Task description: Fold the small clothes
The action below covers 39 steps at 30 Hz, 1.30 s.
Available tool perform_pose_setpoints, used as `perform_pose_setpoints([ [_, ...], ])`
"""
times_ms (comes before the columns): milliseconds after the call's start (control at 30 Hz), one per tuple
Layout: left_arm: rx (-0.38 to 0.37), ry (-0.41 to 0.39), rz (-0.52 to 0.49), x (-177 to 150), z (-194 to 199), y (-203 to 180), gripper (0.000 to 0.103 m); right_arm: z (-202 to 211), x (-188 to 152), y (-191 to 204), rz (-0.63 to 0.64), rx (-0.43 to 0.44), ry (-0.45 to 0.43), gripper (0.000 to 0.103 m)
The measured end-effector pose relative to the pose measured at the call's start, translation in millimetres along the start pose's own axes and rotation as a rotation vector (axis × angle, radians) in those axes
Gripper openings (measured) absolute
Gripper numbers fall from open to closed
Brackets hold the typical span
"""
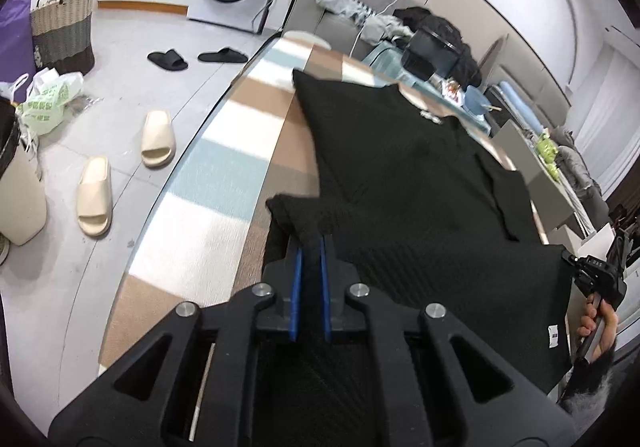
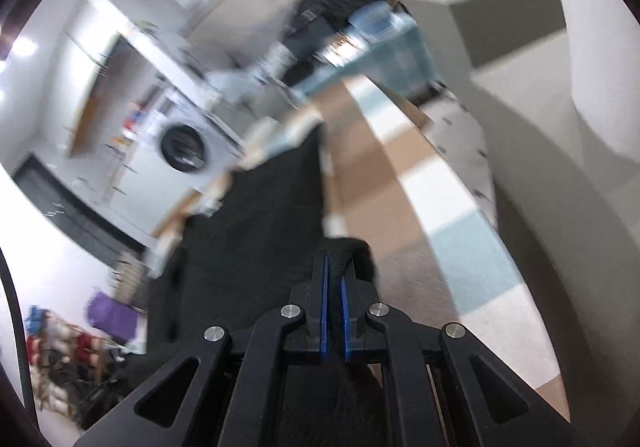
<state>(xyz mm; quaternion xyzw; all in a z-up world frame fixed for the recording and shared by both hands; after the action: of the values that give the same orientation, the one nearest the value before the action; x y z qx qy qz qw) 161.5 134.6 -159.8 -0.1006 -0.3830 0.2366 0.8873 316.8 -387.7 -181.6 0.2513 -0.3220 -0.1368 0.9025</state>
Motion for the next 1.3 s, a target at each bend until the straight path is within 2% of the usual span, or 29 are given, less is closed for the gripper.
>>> perform_pose_setpoints([
  [33, 0.01, 0.004, 0.001, -2.6, -1.2, 1.8, 0.014, -1.2, -3.0, -2.4, 0.008, -0.014, 0.011, 0.014],
  [67, 0.027, 0.009, 0.004, -4.5, 0.7, 4.7, 0.021, 0.1, -5.8, -5.4, 0.018, -0.026, 0.014, 0.023],
  [100, 0.045, 0.01, 0.008, -5.9, 1.9, 8.1, 0.038, 1.4, -7.8, -8.6, 0.023, -0.038, 0.012, 0.038],
  [133, 0.059, 0.009, 0.014, -7.4, 2.0, 11.8, 0.056, 4.1, -8.8, -13.3, 0.023, -0.055, 0.005, 0.043],
  [167, 0.072, 0.005, 0.024, -7.8, 3.0, 15.6, 0.059, 5.6, -9.1, -16.7, 0.024, -0.057, 0.002, 0.047],
  [300, 0.064, 0.038, 0.039, -5.8, -10.8, 16.5, 0.059, -4.3, -13.1, -10.2, 0.057, 0.013, 0.077, 0.047],
  [400, 0.061, 0.056, 0.005, -3.2, -26.9, 4.4, 0.059, -18.3, -18.2, 11.4, 0.138, 0.057, 0.109, 0.047],
  [500, 0.066, 0.074, -0.046, -0.6, -44.3, -11.8, 0.058, -31.2, -23.5, 28.2, 0.229, 0.024, 0.117, 0.047],
  [533, 0.067, 0.073, -0.057, 0.1, -46.8, -16.3, 0.051, -33.1, -25.1, 31.8, 0.247, 0.024, 0.113, 0.046],
  [567, 0.061, 0.074, -0.069, 0.2, -49.1, -20.4, 0.044, -34.8, -27.5, 35.4, 0.269, 0.023, 0.114, 0.038],
  [600, 0.051, 0.086, -0.082, -0.3, -52.3, -24.8, 0.031, -35.9, -29.3, 37.6, 0.288, 0.02, 0.118, 0.031],
  [633, 0.031, 0.098, -0.087, -0.8, -54.4, -28.0, 0.026, -36.1, -31.1, 39.8, 0.31, 0.016, 0.117, 0.029],
  [733, 0.012, 0.099, -0.078, -0.2, -54.0, -29.3, 0.022, -33.5, -36.9, 43.4, 0.332, 0.025, 0.123, 0.024],
  [1033, 0.039, 0.1, -0.15, -10.6, -33.7, -21.0, 0.02, -13.3, -65.2, 45.9, 0.351, 0.052, 0.17, 0.023],
  [1167, 0.019, 0.101, -0.136, -18.4, -18.4, -11.7, 0.02, 8.4, -86.5, 45.4, 0.367, 0.058, 0.17, 0.023],
  [1300, -0.003, 0.1, -0.109, -19.3, -9.4, -6.0, 0.02, 20.7, -89.1, 44.3, 0.366, 0.068, 0.14, 0.023],
])
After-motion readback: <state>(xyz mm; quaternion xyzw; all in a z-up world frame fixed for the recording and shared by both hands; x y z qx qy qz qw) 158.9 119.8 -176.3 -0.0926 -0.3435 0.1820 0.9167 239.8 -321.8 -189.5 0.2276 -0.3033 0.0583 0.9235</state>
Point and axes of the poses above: each gripper's, at about its wrist camera, not at the fingertips, and z roughly against the way its jaws point, y to its left, x to its top, the point moved 7 cm from there along -z, roughly the way its jaws point, and after that the axes turned 3 degrees about -y, right-handed, at the moved point
